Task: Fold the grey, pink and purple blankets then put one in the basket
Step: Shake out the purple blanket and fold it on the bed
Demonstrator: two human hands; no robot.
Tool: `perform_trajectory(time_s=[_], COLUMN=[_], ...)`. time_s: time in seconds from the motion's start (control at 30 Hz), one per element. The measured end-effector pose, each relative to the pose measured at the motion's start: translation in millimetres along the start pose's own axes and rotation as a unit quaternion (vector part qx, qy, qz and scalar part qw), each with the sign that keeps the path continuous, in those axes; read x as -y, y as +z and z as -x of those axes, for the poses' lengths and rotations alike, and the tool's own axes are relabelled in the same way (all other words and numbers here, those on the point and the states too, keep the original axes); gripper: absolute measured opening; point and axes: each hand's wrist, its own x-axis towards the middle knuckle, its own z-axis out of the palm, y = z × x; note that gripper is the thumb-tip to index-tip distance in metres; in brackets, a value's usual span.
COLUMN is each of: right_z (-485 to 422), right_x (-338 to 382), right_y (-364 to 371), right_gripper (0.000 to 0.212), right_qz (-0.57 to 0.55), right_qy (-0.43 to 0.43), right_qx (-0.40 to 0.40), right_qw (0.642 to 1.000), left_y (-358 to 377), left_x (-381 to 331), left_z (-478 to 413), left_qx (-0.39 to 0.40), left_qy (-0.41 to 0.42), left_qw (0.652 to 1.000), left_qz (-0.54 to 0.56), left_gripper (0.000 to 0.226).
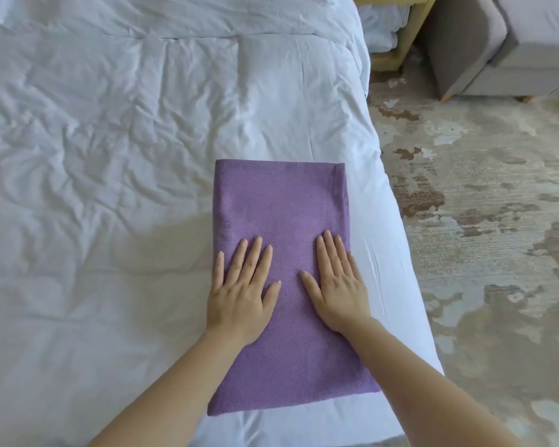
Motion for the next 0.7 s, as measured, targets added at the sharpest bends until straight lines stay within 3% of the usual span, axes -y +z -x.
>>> perform_trajectory(time_s=[0.27,0.37,0.7], right_z=[31,81,117], right_x=[9,26,15], right_y=[-4,3,53], right_gripper=[0.075,0.077,0.077], right_qz=[-0.025,-0.043,0.044], right_qy=[0.007,-0.044,-0.016], right_qx=[-0.032,-0.05,-0.062], right_qw=[0.999,0.997,0.997], left_y=[-4,0,52], left_x=[-3,-1,11], left_z=[34,77,111], left_qx=[-0.002,-0.015,-0.058], left_qy=[0.006,0.028,0.068], left_qw=[1.0,0.998,0.994], left_qz=[0.019,0.045,0.056], left_gripper=[0.068,0.066,0.066])
